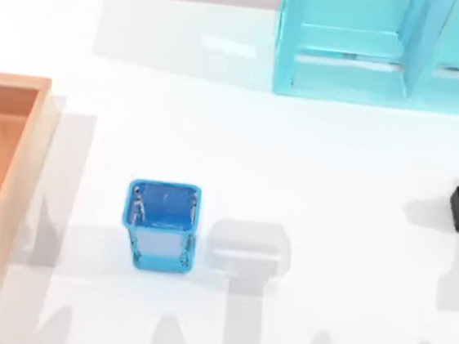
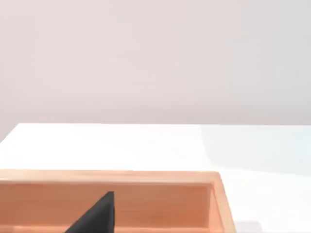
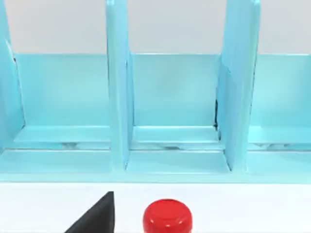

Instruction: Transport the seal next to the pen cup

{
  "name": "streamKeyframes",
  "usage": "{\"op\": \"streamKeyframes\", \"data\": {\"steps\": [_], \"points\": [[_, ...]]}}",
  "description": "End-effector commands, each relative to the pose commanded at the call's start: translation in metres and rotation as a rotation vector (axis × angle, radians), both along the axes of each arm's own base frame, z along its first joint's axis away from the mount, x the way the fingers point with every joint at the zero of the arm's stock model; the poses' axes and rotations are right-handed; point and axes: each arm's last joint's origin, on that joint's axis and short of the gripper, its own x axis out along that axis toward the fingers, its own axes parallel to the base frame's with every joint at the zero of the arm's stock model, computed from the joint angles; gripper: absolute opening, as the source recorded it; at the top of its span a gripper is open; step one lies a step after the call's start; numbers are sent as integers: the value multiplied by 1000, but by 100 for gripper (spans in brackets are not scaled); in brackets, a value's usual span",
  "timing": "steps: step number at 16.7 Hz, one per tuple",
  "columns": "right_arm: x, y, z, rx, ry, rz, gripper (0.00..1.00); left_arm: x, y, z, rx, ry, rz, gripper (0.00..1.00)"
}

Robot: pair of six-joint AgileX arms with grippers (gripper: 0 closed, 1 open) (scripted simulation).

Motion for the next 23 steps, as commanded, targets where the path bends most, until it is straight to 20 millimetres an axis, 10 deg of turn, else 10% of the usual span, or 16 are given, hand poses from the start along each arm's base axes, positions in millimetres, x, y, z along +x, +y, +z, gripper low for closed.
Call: {"op": "streamKeyframes", "data": {"steps": [5,11,16,23], "points": [[0,0,11,2,53,5,100,0,0,0,0,0,0,100],[24,2,82,12,358,10,100,0,0,0,0,0,0,100],[100,6,130,16,781,7,100,0,0,0,0,0,0,100],[220,15,125,14,1301,0,100,0,0,0,0,0,0,100]]}}
